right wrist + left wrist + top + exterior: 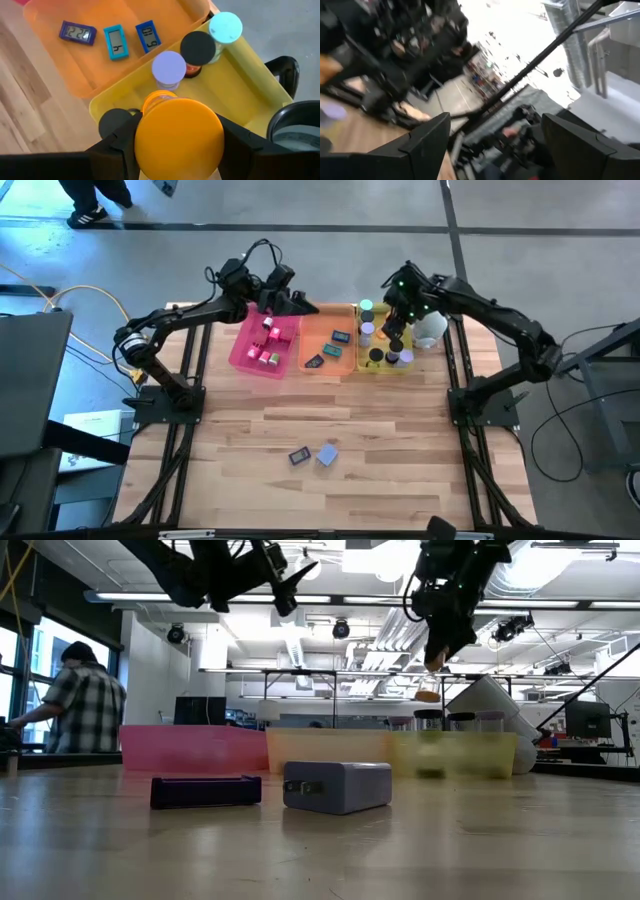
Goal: Pick & Place Office items
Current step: Put the yellow hourglass into the yellow bin
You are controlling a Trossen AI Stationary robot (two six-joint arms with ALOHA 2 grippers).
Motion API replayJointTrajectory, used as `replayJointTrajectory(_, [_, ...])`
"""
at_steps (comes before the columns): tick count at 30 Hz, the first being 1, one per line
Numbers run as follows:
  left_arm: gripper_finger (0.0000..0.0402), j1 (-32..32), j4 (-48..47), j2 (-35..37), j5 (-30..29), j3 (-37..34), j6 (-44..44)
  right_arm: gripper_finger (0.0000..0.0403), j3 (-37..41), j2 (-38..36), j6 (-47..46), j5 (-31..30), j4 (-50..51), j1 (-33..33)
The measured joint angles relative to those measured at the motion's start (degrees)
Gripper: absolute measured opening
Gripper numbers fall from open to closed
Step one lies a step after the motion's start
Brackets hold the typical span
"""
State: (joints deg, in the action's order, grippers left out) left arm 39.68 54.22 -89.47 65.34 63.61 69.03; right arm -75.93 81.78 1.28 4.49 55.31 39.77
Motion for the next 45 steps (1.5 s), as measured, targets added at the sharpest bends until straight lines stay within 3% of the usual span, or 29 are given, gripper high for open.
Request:
replayJointTrajectory(8, [0.0305, 0.29, -0.06, 1.52, -6.14, 1.76, -11.05, 0.0178, 0.01, 0.15, 0.02, 0.17, -0.24, 2.04])
replayJointTrajectory(16, [0.0305, 0.71, -2.16, 2.94, -8.62, 10.56, -21.29, 0.0178, 0.0, 0.15, -0.11, 0.59, -0.24, 2.38])
replayJointTrajectory(20, [0.0305, 1.72, -13.38, 3.04, -9.08, 17.11, -29.58, 0.0178, -0.01, 0.15, -0.13, 0.61, -0.24, 2.38])
replayJointTrajectory(24, [0.0305, 1.88, -30.84, 3.02, -14.59, 23.52, -42.99, 0.0178, 0.01, 0.15, -0.13, 0.6, -0.3, 2.38])
replayJointTrajectory(32, [0.0305, 1.84, -63.95, 2.99, -32.76, 31.39, -67.96, 0.0178, -0.01, 1.01, 1.6, 0.33, -1.61, 2.39])
replayJointTrajectory(37, [0.0305, 1.79, -75.04, 2.89, -41.17, 31.63, -72.61, 0.0178, -0.01, 5.22, 2.23, -1.67, -0.24, 3.54])
replayJointTrajectory(45, [0.0305, 1.54, -87.51, 2.89, -42.23, 31.63, -76.37, 0.0178, -0.01, 11.51, 5.48, -1.79, -4.66, 5.1])
